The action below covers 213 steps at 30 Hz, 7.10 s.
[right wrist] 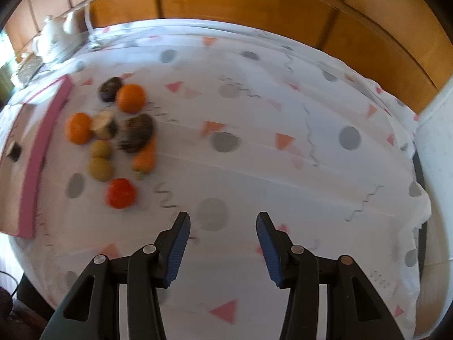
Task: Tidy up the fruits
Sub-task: 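Grasp the red tomato with the right tool, then carry the tomato into the pink tray and open the right tool, then move the left tool over the fruit cluster toward the orange, then grasp the large orange with the left tool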
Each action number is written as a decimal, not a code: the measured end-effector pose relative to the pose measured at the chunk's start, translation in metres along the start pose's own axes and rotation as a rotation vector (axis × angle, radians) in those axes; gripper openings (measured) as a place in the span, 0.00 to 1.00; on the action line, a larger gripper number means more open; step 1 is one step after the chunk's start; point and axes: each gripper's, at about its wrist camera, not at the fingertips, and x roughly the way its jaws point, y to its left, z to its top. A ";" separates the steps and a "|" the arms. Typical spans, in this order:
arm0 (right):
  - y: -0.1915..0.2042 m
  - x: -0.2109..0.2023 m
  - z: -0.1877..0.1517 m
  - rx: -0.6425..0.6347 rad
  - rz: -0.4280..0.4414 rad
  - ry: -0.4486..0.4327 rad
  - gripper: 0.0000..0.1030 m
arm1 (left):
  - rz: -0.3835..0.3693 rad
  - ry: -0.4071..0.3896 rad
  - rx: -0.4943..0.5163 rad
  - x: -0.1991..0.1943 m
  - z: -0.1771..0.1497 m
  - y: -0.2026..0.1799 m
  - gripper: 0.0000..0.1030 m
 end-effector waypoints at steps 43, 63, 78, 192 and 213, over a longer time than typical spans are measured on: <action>0.100 -0.011 -0.002 -0.099 0.089 -0.128 0.28 | 0.008 0.043 -0.031 0.013 -0.003 0.009 0.85; 0.241 -0.020 0.046 -0.344 0.284 -0.185 0.28 | 0.005 0.057 -0.036 0.019 -0.002 0.012 0.85; 0.257 -0.007 0.060 -0.340 0.259 -0.183 0.48 | 0.011 0.070 -0.045 0.024 -0.002 0.017 0.85; -0.186 -0.025 -0.009 0.650 -0.256 -0.075 0.49 | -0.423 0.222 0.899 0.047 -0.057 -0.330 0.37; -0.180 -0.021 -0.009 0.618 -0.269 -0.054 0.49 | -0.497 0.166 0.528 -0.021 -0.020 -0.190 0.37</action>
